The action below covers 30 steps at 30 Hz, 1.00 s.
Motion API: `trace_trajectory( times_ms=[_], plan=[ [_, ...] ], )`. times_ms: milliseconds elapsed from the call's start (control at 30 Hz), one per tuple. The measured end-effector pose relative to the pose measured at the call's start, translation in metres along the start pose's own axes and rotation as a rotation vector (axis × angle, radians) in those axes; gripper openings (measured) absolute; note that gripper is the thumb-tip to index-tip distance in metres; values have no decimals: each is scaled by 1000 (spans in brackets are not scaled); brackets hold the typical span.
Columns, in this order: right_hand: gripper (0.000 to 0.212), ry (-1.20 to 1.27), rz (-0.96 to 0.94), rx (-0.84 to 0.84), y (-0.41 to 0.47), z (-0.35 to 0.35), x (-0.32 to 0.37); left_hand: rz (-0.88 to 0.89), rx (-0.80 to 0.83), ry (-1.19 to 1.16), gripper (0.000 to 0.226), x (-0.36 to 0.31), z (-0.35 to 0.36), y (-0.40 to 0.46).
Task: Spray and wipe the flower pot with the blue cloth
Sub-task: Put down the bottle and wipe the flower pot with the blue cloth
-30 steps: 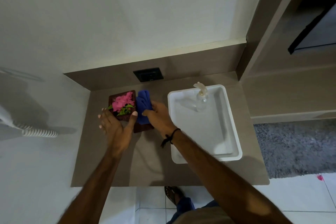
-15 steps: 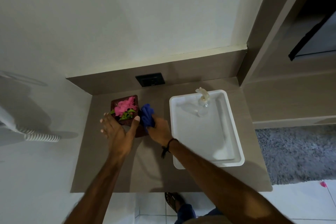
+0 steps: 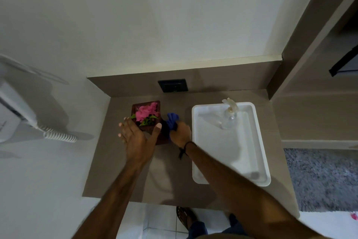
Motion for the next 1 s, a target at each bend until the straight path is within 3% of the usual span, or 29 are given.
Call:
trace_trajectory(
  times_ms=[133, 267, 400, 533, 600, 767, 1000],
  plan=[
    [34, -61, -14, 25, 10, -4, 13, -25, 5, 8, 117, 4, -2, -2],
    [31, -59, 19, 47, -5, 4, -4, -35, 5, -10, 116, 2, -2, -2],
    [26, 113, 25, 100, -14, -6, 21, -50, -10, -18, 116, 2, -4, -3],
    [23, 310, -121, 4, -22, -24, 44, -49, -47, -58, 116, 2, -5, 5],
    [22, 261, -136, 3, -25, -20, 34, -57, -47, -51, 117, 1, -2, 3],
    [29, -124, -12, 29, -14, -3, 8, -70, -41, -52, 121, 1, -1, 3],
    [25, 7, 37, 75, -5, -9, 20, -76, -18, -52, 123, 1, -1, 1]
  ],
)
Point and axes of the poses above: each hand's wrist, its own y-axis towards the middle knuckle, its own z-axis out of the palm, x = y × z, the point moved 2 cm from there along y, towards the middle knuckle, and after that the axes turned 6 degrees about z, right-handed, at the moved point
